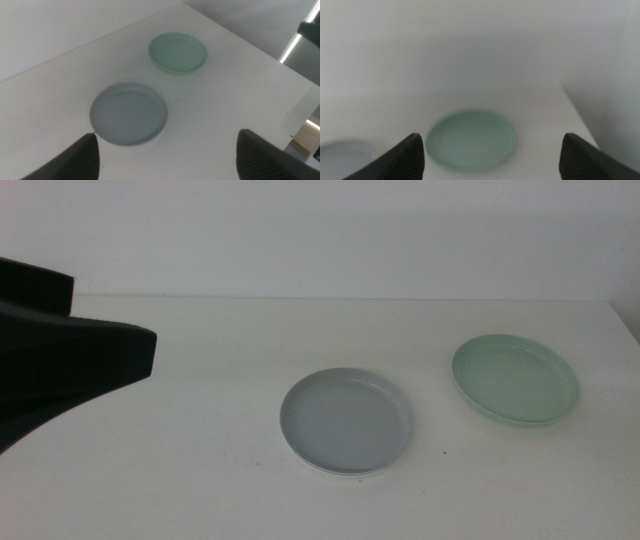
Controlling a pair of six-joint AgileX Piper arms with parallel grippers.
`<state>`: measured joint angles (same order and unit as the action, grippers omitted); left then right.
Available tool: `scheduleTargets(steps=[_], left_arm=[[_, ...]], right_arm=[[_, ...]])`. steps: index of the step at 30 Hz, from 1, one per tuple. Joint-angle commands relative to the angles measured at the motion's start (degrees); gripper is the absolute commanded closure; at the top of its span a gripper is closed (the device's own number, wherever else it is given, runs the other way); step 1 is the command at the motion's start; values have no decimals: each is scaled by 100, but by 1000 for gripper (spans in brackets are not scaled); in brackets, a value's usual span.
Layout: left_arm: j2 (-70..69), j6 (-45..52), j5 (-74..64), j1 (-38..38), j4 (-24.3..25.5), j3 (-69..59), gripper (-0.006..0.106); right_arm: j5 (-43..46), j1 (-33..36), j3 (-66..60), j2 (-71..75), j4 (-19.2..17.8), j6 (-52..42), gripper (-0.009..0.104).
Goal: Stack the three bowls on top of each other.
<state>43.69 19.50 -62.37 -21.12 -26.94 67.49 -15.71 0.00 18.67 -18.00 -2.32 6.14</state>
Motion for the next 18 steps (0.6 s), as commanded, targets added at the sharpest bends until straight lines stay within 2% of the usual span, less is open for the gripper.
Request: scheduleTargets(steps=[1, 4, 8, 11, 18], left_arm=[[-35, 14, 64, 6, -56, -5, 7], [-35, 14, 64, 6, -56, -5, 7], [-35, 1, 74, 6, -56, -5, 7], [-35, 1, 74, 6, -56, -5, 7], [-35, 1, 74, 6, -56, -5, 7]], right_arm=[[-1044, -18, 848, -816, -8, -65, 4], [-2599, -18, 2135, -1893, 184, -65, 4], [-3903, -18, 3301, -2877, 335, -65, 4], [-3948, -18, 3678, -3340, 394, -55, 4], [-2951, -18, 3811, -3975, 438, 135, 4]])
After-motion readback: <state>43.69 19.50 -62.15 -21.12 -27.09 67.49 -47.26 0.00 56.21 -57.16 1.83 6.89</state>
